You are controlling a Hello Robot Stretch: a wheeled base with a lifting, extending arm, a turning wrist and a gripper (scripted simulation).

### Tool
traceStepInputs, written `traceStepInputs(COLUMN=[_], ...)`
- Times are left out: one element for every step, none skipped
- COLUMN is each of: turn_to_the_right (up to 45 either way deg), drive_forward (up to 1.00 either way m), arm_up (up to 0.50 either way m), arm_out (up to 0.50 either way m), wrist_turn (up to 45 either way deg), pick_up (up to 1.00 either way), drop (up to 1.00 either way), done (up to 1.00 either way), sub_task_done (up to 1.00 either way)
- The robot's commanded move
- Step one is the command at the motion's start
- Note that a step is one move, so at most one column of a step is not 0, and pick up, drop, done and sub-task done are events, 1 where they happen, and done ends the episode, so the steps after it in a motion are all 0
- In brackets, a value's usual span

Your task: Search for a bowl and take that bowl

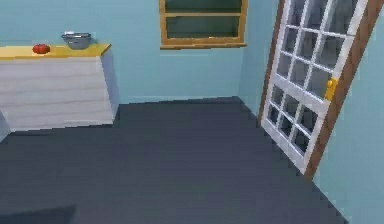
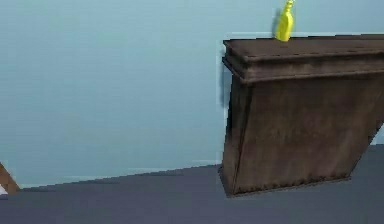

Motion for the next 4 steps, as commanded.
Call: traceStepInputs(turn_to_the_right=[-45.0,-45.0,-45.0,-27.0], drive_forward=[0.00,0.00,0.00,0.00], arm_up=[0.00,0.00,0.00,0.00], arm_out=[0.00,0.00,0.00,0.00], wrist_turn=[0.0,0.0,0.0,0.0], pick_up=[0.00,0.00,0.00,0.00], drop=[0.00,0.00,0.00,0.00], done=[0.00,0.00,0.00,0.00], sub_task_done=[0.00,0.00,0.00,0.00])
